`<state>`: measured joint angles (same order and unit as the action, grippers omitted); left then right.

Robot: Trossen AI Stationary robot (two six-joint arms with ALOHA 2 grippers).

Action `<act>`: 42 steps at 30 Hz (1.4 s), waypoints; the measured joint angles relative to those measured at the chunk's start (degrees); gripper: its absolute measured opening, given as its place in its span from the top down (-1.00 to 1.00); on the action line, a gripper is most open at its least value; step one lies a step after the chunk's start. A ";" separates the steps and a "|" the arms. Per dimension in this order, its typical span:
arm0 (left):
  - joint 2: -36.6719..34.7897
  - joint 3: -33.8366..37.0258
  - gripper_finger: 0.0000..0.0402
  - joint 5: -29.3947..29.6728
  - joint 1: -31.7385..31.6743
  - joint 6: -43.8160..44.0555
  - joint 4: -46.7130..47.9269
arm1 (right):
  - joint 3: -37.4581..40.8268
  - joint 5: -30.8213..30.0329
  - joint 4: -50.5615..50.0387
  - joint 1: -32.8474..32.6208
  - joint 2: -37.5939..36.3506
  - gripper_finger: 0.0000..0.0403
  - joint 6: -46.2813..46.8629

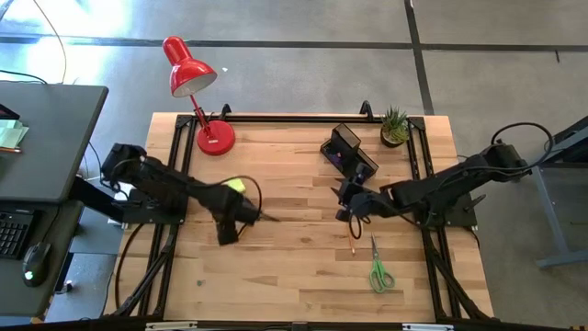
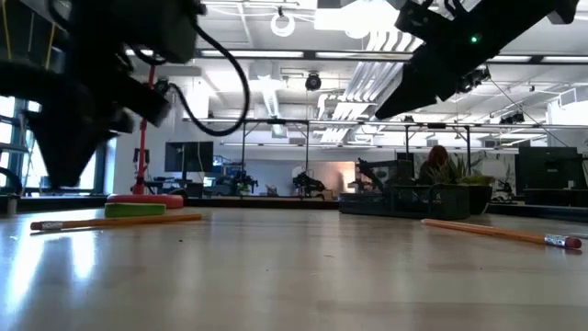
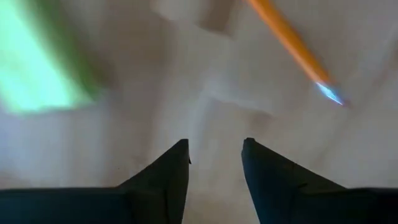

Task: Pick and place office supplies into organizer
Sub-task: Put the blue binder clip into the black desk organizer

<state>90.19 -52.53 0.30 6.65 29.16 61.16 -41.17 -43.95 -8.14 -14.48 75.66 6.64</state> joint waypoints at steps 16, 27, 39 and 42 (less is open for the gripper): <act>-0.02 0.00 0.36 -5.42 30.21 28.72 -10.29 | 0.00 11.60 9.17 6.78 -0.07 0.36 -11.22; 0.02 0.00 0.36 -1.95 43.04 46.32 -15.37 | 0.00 22.99 12.62 9.99 -0.07 0.36 -13.15; 0.07 0.00 0.36 3.47 46.37 58.08 -17.47 | 0.00 27.44 14.68 13.08 -0.07 0.36 -15.36; 1.15 0.00 0.36 3.04 46.96 59.60 -17.70 | 0.00 28.19 14.71 13.69 -0.07 0.36 -16.09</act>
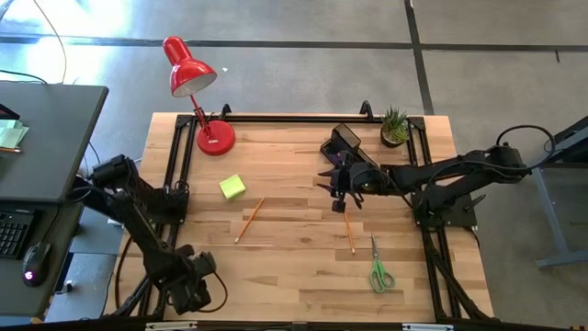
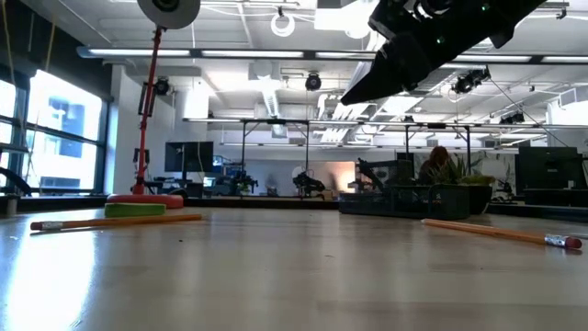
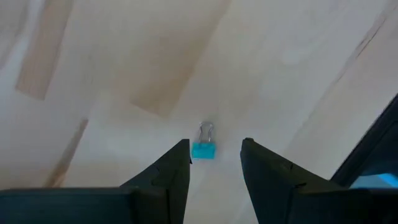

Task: Pick and place office supplies into organizer
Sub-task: Put the blue binder clip into the black desk organizer

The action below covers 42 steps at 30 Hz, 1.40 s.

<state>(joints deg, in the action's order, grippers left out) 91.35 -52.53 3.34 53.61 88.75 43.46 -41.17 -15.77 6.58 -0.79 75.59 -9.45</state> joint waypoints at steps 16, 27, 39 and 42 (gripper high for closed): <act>6.02 0.04 0.36 0.43 4.95 1.68 -0.54 | 0.00 2.51 1.74 0.89 0.01 0.36 -1.01; 6.06 0.04 0.36 1.76 4.91 1.64 0.21 | 0.00 2.49 1.83 0.91 0.03 0.36 -0.95; 6.06 0.04 0.36 4.12 4.91 1.59 -0.12 | 0.00 2.50 1.83 0.91 0.03 0.36 -0.99; 6.06 0.04 0.36 2.60 4.91 1.74 -0.49 | 0.00 2.49 1.83 0.91 0.03 0.36 -0.99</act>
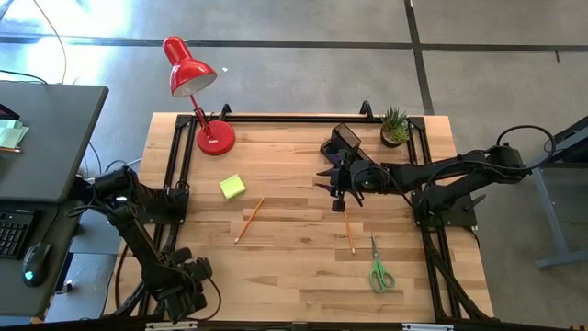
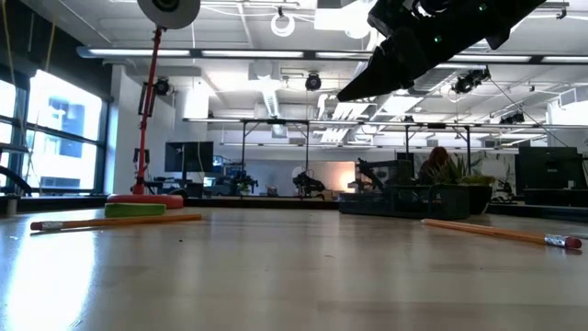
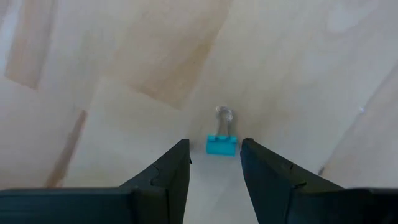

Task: Pick and place office supplies into organizer
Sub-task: Put the blue binder clip into the black desk organizer

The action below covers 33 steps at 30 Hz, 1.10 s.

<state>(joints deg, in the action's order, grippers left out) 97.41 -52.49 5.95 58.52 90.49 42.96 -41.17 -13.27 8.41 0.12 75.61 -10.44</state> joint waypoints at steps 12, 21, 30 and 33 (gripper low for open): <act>-0.41 2.76 0.36 0.65 0.06 -0.01 -4.66 | 0.00 0.00 0.00 -0.01 0.00 0.36 0.00; -0.37 3.23 0.36 -0.21 0.00 -0.01 -4.90 | 0.00 0.00 0.00 0.00 0.02 0.36 -0.09; -0.36 3.31 0.63 -0.69 0.00 -0.02 -3.76 | 0.00 0.00 0.00 0.00 0.02 0.36 -0.11; -0.94 3.34 0.78 -0.80 0.00 -0.04 -3.83 | 0.00 0.00 0.01 0.00 0.02 0.36 -0.11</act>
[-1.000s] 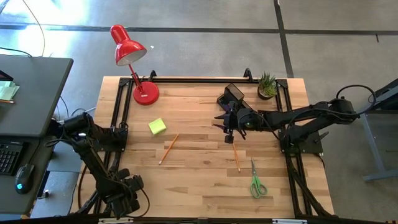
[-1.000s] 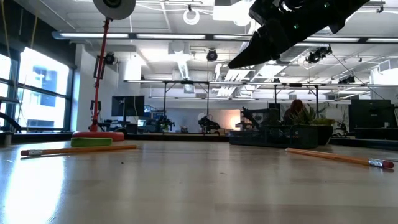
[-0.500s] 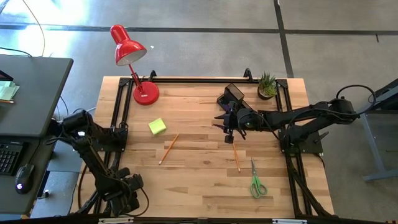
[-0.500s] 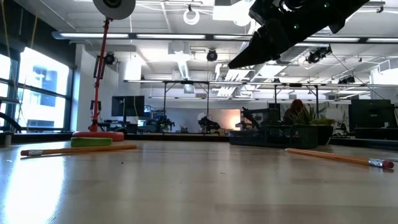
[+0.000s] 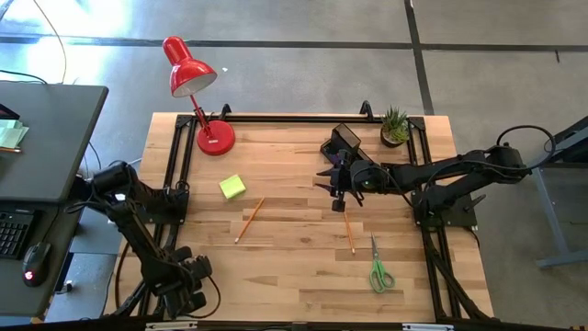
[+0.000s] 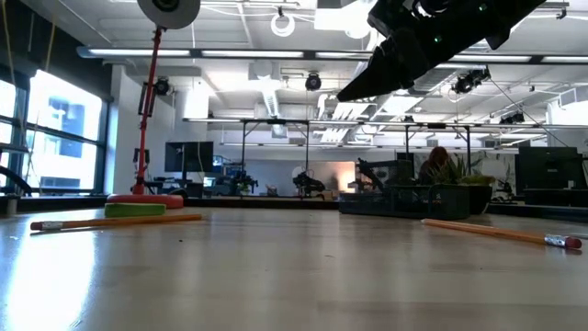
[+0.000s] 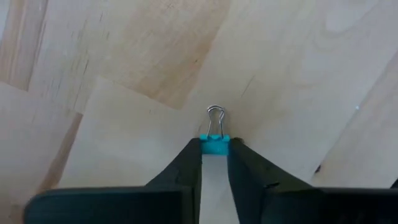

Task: Pick and place office supplies into organizer
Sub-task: Put the blue binder clip into the black desk organizer

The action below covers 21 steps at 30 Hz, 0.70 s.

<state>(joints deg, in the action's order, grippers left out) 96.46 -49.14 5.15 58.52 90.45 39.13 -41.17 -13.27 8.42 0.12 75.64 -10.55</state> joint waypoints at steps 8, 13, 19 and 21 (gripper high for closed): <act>-2.14 0.31 0.79 -0.39 -0.02 -0.26 -0.20 | 0.00 0.00 0.01 0.00 0.00 0.36 0.00; -3.37 0.31 0.62 -0.59 -0.02 -1.78 0.72 | 0.00 -0.01 0.21 0.00 0.00 0.36 -0.02; -5.53 0.24 0.58 4.83 -1.64 -5.75 4.45 | 0.00 0.00 1.66 0.00 0.00 0.36 -0.26; -6.39 0.23 0.60 7.96 -3.42 -7.76 5.44 | 0.00 0.01 1.93 0.00 0.00 0.36 -0.46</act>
<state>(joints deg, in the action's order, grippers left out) 90.07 -48.91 13.11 55.11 82.69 44.57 -41.17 -13.26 10.35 0.12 75.64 -11.00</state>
